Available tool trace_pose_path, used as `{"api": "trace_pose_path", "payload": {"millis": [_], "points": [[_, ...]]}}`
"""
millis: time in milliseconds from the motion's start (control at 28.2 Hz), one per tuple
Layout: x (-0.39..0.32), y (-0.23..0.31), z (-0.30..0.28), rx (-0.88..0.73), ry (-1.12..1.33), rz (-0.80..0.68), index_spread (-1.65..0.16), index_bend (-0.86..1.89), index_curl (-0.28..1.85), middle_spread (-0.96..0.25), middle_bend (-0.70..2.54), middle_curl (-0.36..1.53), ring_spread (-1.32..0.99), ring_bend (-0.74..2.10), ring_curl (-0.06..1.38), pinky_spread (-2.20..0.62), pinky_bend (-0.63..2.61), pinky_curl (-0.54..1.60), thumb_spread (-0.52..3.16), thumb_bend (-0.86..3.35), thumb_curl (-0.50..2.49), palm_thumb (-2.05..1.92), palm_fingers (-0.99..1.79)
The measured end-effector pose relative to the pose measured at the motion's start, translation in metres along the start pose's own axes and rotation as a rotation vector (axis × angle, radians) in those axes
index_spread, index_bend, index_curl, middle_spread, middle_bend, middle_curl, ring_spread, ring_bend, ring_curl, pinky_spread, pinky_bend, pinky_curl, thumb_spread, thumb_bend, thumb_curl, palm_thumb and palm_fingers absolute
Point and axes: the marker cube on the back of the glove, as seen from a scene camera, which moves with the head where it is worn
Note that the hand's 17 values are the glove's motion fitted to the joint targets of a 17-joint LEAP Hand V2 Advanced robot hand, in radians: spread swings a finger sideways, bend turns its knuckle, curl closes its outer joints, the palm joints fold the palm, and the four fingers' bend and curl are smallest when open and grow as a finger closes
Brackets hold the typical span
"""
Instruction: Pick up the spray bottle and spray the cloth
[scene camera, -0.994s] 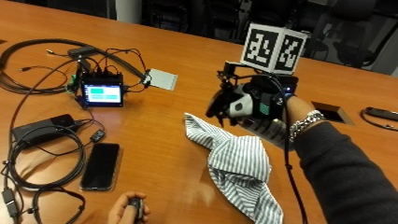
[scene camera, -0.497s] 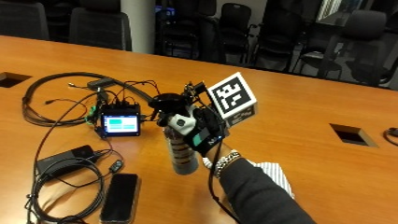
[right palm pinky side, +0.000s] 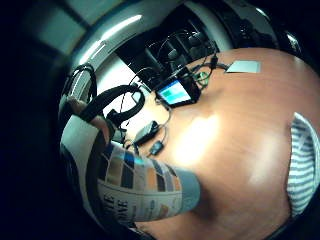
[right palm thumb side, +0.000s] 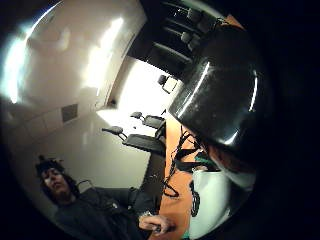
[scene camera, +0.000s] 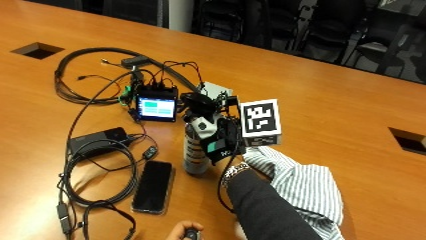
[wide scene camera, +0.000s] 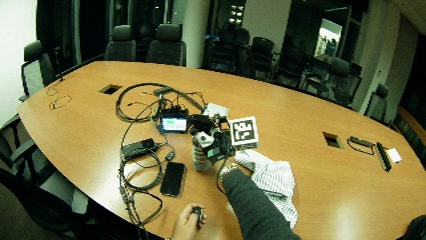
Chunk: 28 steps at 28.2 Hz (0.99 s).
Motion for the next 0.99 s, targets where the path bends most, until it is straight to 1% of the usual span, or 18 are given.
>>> {"api": "trace_pose_path", "payload": {"millis": [213,426,568,852,994], "points": [[-0.006,-0.013,-0.005,0.059,0.015,-0.05,-0.3,0.17,0.54,-0.23,0.44,0.48,-0.19,0.51,0.43,-0.25,0.5,0.38,0.58,-0.03,0.77,0.88,1.29],[-0.008,-0.02,-0.001,0.066,-0.017,-0.024,-0.3,0.17,0.54,-0.23,0.44,0.48,-0.19,0.51,0.43,-0.25,0.49,0.38,0.58,-0.03,0.77,0.88,1.29],[-0.014,-0.029,-0.001,0.091,0.006,-0.031,-0.3,0.17,0.54,-0.23,0.44,0.48,-0.19,0.51,0.43,-0.25,0.5,0.38,0.59,-0.03,0.77,0.89,1.29],[-0.04,-0.057,-0.001,0.131,0.088,-0.135,-0.3,0.17,0.53,-0.24,0.43,0.48,-0.2,0.54,0.44,-0.25,0.48,0.37,0.66,-0.04,0.75,0.85,1.31],[-0.041,-0.057,0.006,0.14,0.106,-0.134,-0.3,0.17,0.53,-0.25,0.43,0.48,-0.2,0.55,0.43,-0.25,0.48,0.37,0.69,-0.03,0.74,0.84,1.32]]}}
